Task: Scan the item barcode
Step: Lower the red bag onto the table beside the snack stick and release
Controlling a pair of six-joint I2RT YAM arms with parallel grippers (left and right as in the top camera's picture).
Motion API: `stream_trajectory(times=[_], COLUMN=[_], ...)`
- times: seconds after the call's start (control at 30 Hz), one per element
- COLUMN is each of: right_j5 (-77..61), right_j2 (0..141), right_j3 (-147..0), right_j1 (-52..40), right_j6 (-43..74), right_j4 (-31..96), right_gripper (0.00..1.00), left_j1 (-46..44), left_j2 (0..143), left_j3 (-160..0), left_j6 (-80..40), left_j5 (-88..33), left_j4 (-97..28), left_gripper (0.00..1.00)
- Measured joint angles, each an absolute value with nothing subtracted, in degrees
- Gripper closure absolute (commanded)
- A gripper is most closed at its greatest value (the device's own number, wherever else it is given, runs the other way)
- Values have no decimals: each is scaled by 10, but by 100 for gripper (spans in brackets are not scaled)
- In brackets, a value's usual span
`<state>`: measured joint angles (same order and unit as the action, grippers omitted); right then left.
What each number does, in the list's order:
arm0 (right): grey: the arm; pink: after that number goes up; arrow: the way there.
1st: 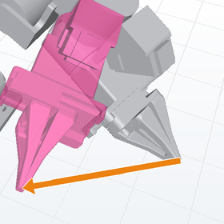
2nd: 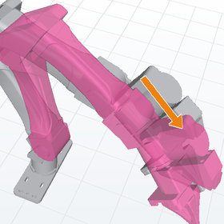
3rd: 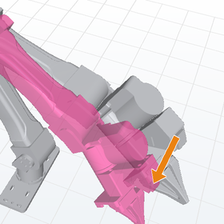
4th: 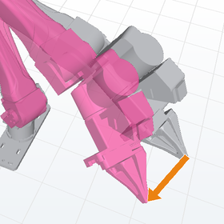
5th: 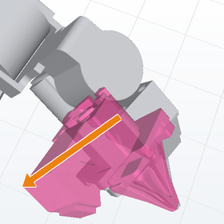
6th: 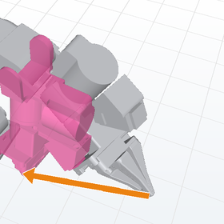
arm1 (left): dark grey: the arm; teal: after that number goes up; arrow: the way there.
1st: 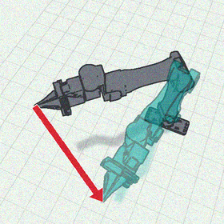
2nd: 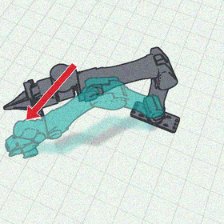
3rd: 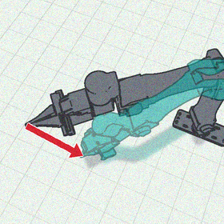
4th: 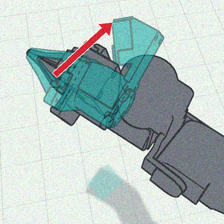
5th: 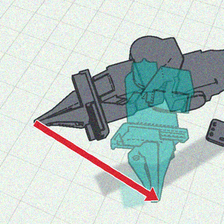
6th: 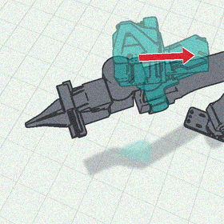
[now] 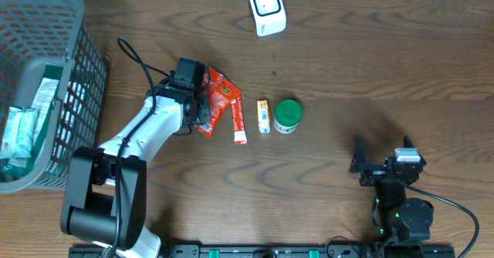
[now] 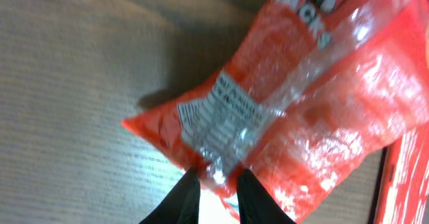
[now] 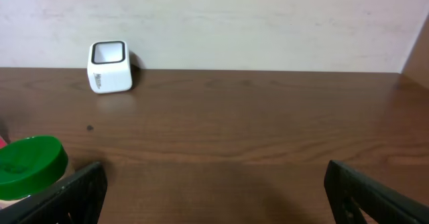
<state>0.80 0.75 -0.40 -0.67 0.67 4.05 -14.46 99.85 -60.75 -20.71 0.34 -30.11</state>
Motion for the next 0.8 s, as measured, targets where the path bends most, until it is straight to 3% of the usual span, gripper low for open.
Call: stream_trajectory(times=[0.37, 0.8], right_j5=[8, 8], right_j2=[8, 8], right_j3=[-4, -4], right_j1=[-7, -7], right_j6=[7, 7], right_j4=[41, 41], right_gripper=[1, 1], left_j1=[-145, -143], left_j2=[992, 1004], left_j3=[-617, -628], left_j6=[-193, -190], left_j5=[2, 131], left_j4=[-244, -206], left_gripper=[81, 81])
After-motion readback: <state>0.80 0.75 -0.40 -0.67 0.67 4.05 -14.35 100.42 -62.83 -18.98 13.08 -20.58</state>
